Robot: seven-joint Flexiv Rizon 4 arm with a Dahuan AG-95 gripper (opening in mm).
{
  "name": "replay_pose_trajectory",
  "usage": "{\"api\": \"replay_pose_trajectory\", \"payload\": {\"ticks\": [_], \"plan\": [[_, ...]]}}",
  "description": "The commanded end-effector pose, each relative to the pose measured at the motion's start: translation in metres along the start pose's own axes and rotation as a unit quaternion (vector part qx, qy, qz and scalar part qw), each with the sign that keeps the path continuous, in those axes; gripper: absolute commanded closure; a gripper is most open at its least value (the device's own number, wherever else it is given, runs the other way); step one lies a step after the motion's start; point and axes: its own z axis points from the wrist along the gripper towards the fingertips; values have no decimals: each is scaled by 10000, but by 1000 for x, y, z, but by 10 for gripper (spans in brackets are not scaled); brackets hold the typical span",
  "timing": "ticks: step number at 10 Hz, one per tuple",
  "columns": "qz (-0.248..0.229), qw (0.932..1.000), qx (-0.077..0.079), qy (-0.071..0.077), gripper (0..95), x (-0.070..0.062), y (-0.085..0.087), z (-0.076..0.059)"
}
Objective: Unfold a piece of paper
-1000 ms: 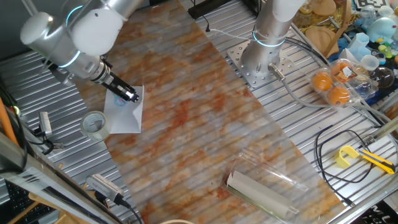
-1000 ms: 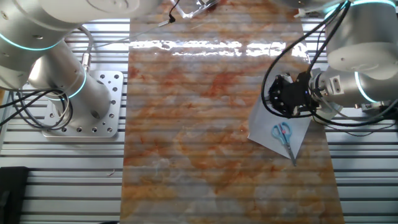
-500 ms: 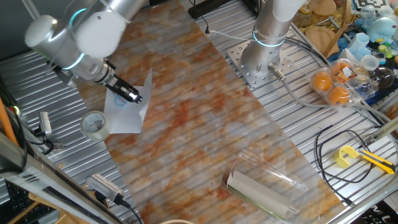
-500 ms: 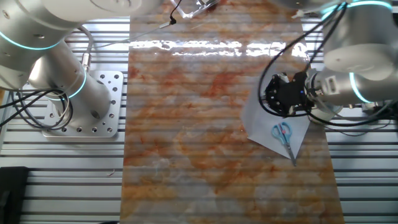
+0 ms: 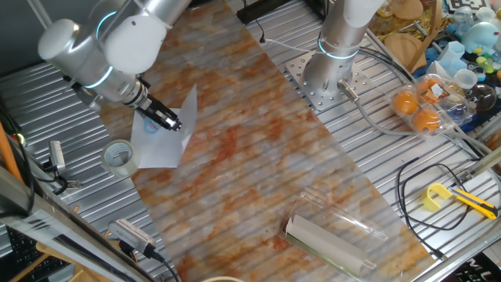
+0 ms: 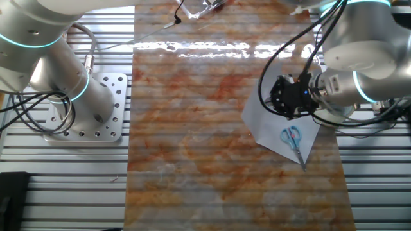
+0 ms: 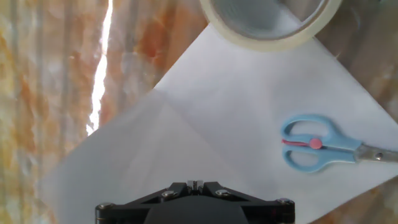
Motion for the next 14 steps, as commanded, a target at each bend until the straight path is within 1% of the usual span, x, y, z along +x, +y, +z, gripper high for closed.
{"api": "replay_pose_trajectory", "payload": {"ticks": [1,3,4,5,7,8,10,11,14], "plan": [[314,9950,888,-346,950,5,1,2],[344,9961,707,-392,950,5,1,2],[344,9964,658,-403,950,5,1,2],[357,9970,547,-419,950,9,0,5],[337,9972,501,-440,950,17,-1,11],[302,9976,424,-455,950,24,-1,14],[301,9977,404,-462,950,31,1,16],[337,9975,408,-463,950,35,5,19],[423,9968,432,-514,950,43,16,31]]}}
